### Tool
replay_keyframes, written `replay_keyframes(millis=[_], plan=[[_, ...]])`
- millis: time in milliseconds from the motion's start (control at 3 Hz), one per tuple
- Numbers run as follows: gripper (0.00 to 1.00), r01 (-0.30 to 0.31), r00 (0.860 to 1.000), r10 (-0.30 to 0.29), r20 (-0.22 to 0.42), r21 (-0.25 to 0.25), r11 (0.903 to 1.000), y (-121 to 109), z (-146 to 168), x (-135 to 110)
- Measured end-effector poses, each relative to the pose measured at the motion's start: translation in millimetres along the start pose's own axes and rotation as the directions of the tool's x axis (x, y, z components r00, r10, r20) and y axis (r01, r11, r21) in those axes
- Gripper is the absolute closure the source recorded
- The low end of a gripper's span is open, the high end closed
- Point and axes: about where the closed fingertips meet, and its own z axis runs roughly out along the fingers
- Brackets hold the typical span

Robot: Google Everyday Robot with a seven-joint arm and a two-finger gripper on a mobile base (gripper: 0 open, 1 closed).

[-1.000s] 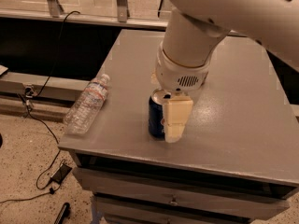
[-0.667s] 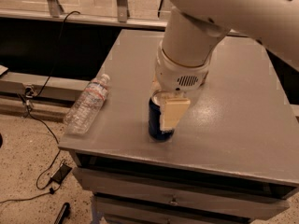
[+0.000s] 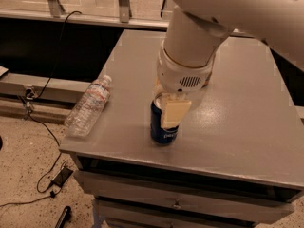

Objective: Move pepsi can near water bottle

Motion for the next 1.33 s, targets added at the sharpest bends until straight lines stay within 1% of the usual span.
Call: replay_keyframes(millis=[333,667,1000,1333], plan=[[1.0,0.002,1.0,-0.002,0.001,0.004,1.0,0,-1,-1],[1.0,-0.002,0.999,0.002,0.039,-0.006,1.0,-9,-2,-8],[1.0,0.0,0.998,0.001,0.065,-0.021,0.9998,-33,-4,-24],[1.0,0.016,0.997,-0.015,0.072,-0.013,0.9998,-61,-9,-47]])
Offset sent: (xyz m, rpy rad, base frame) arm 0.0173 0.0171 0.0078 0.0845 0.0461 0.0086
